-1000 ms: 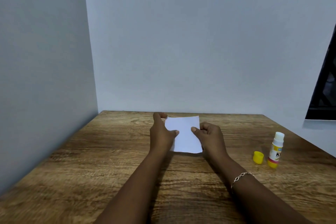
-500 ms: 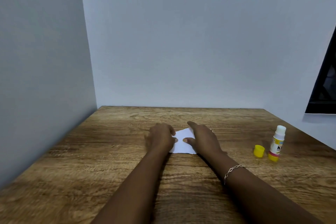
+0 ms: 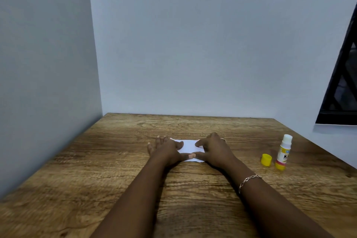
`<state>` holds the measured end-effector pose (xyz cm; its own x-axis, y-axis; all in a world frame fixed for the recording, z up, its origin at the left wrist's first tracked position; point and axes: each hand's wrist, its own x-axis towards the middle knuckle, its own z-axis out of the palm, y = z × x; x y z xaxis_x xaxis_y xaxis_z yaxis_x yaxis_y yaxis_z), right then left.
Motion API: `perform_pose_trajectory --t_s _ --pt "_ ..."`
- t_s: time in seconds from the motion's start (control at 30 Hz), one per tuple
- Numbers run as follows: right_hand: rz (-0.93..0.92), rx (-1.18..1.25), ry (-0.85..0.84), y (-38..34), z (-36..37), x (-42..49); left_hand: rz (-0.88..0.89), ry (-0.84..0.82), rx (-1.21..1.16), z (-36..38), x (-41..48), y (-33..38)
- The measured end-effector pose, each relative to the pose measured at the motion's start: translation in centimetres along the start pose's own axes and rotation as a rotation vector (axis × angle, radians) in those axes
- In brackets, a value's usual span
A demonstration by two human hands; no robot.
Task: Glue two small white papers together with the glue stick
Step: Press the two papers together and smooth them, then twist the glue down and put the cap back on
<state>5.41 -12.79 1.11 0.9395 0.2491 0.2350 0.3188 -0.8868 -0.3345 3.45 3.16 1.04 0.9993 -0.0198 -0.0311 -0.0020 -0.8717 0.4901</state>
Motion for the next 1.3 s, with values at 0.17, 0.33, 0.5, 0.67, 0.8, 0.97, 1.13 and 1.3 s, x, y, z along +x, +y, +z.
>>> perform_pose_trajectory --t_s 0.17,0.33,0.5,0.67,0.8,0.97,1.13,1.3 --pt "-0.302 -0.089 0.466 0.3 -2.8 -2.8 0.083 0.106 0.026 0.1 0.2 0.2" --pt "-0.362 -0.144 0.822 2.4 -5.8 -5.3 0.257 0.267 0.056 0.2 -0.3 1.3" --pt "-0.038 0.118 1.130 6.1 -7.9 -8.1 0.359 0.337 0.015 0.4 -1.0 2.3" --pt "0.351 0.626 0.833 9.5 -8.1 -9.5 0.367 0.365 -0.059 0.3 -1.3 2.4" --pt "0.491 0.702 0.413 9.9 -7.3 -9.7 0.367 0.383 -0.097 0.3 -1.6 2.6" --pt "0.441 0.619 0.390 10.4 -7.1 -9.7 0.330 0.409 -0.171 0.4 -1.0 2.5" --pt "0.304 0.512 0.599 10.4 -7.2 -9.0 0.360 0.418 -0.189 0.8 -0.2 3.0" --pt "0.010 0.849 0.523 6.2 -7.4 -7.3 0.462 0.403 -0.398 1.2 -1.1 4.6"
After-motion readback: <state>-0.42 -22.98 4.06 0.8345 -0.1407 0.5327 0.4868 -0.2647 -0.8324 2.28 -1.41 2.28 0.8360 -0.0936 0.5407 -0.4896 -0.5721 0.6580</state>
